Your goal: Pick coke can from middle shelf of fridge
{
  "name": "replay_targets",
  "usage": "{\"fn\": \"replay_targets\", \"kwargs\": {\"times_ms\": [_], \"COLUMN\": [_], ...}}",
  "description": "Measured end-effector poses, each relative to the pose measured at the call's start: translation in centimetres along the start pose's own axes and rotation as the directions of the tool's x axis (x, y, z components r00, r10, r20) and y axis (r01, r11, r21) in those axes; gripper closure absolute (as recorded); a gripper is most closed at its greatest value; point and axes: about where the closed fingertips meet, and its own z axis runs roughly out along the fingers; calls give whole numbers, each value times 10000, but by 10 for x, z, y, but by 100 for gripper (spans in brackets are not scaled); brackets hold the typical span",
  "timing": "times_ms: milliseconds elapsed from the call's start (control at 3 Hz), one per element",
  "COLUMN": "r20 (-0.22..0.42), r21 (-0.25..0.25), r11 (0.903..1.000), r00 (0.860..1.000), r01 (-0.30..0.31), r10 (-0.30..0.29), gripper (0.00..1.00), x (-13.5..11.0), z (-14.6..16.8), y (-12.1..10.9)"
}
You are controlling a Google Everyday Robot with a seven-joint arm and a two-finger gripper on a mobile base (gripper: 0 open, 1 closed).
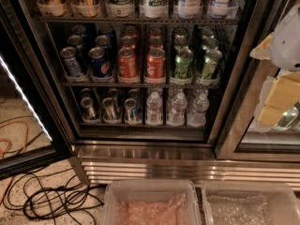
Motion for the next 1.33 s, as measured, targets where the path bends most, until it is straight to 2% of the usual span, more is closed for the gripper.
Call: {"fn": "replay_targets", "kwargs": {"times_ms": [333,667,1000,1333], "r20": [-2,-88,-104,-276], "r21": [-2,-98,-166,-519], "r11": [10000,9991,9864,9408], "r00": [10000,9991,9865,9422], "r01": [-8,-417,-1635,-3348], "r10": [8,416,1634,3338], "gripper": [0,0,0,0], "x": [0,-1,-6,-6], "z": [0,6,32,72], "y": [0,0,4,3]}}
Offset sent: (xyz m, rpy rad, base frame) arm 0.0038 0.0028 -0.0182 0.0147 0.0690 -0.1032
